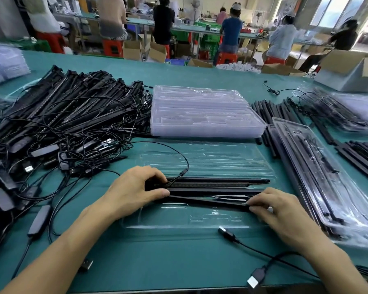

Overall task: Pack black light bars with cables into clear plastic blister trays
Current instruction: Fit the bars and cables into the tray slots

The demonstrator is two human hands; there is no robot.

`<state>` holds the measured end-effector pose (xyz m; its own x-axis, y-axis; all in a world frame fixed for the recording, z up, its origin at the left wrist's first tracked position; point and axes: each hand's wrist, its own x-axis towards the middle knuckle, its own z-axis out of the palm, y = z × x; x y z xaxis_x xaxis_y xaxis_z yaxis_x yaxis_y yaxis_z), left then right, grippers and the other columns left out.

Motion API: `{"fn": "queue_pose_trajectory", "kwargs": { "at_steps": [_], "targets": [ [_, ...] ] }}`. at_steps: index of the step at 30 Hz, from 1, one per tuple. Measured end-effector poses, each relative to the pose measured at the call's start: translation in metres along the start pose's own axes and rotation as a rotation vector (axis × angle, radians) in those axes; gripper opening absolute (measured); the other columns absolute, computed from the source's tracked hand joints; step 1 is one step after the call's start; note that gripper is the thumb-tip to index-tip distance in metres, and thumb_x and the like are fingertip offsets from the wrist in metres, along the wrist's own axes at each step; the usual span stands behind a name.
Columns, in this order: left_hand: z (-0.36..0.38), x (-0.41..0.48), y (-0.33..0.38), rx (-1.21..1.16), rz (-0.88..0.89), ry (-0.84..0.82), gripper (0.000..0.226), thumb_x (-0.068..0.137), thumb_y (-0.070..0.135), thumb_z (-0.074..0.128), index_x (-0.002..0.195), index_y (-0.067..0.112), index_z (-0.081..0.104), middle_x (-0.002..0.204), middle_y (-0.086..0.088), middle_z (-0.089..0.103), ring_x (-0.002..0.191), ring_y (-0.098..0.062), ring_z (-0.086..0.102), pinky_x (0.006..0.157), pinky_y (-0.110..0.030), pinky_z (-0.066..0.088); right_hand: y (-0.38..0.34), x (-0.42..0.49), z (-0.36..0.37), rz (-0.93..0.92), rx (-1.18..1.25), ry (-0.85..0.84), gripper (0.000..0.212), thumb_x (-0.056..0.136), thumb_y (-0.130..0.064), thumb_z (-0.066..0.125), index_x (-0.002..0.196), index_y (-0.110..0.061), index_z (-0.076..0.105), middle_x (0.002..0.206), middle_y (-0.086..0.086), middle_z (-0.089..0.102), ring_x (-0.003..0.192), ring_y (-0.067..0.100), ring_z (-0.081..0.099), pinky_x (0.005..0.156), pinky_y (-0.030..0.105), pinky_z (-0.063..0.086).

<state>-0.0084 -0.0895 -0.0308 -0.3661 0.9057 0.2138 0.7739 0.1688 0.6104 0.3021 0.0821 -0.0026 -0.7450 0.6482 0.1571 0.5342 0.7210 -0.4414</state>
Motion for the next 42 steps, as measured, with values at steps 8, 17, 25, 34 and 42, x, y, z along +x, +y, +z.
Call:
{"fn": "queue_pose_trajectory", "kwargs": {
  "at_steps": [8,17,25,34,42],
  "targets": [
    [0.006,0.006,0.011,0.076,0.029,-0.047,0.046,0.076,0.066,0.062,0.111,0.039,0.072,0.097,0.021,0.056,0.099,-0.003,0.051,0.092,-0.034,0.044,0.010,0.001,-0.003,-0.034,0.008,0.071,0.008,0.086,-0.030,0.070,0.095,-0.031,0.070,0.094,-0.019,0.061,0.094,0.003,0.059,0.086,0.032,0.049],
    [0.008,-0.001,0.014,0.164,0.159,0.014,0.055,0.083,0.073,0.048,0.114,0.035,0.073,0.096,0.017,0.059,0.091,-0.011,0.053,0.084,-0.042,0.047,0.016,0.015,-0.009,0.097,-0.337,-0.019,0.036,0.094,-0.009,0.055,0.121,-0.031,0.064,0.119,-0.011,0.062,0.112,0.017,0.057,0.093,0.030,0.044],
    [0.007,-0.001,0.018,0.285,0.209,0.032,0.056,0.083,0.068,0.044,0.112,0.032,0.074,0.095,0.014,0.062,0.089,-0.015,0.057,0.078,-0.041,0.047,0.026,0.027,-0.016,0.121,-0.378,0.003,0.021,0.094,-0.017,0.060,0.105,-0.028,0.073,0.095,-0.005,0.066,0.088,0.026,0.064,0.074,0.039,0.052],
    [0.008,0.006,0.019,0.286,0.145,-0.063,0.046,0.082,0.068,0.053,0.113,0.038,0.071,0.099,0.022,0.056,0.096,-0.011,0.052,0.086,-0.035,0.043,0.027,0.025,-0.015,0.178,-0.413,-0.069,0.027,0.096,-0.016,0.053,0.111,-0.029,0.071,0.108,-0.003,0.068,0.099,0.027,0.063,0.084,0.041,0.052],
    [0.016,0.000,0.012,0.252,0.166,-0.052,0.059,0.080,0.077,0.035,0.122,0.045,0.063,0.109,0.026,0.056,0.099,-0.005,0.051,0.088,-0.035,0.040,0.014,0.004,-0.002,0.052,-0.281,0.219,0.023,0.089,-0.010,0.064,0.111,-0.012,0.071,0.107,0.003,0.067,0.102,0.024,0.060,0.091,0.036,0.049]
  ]
}}
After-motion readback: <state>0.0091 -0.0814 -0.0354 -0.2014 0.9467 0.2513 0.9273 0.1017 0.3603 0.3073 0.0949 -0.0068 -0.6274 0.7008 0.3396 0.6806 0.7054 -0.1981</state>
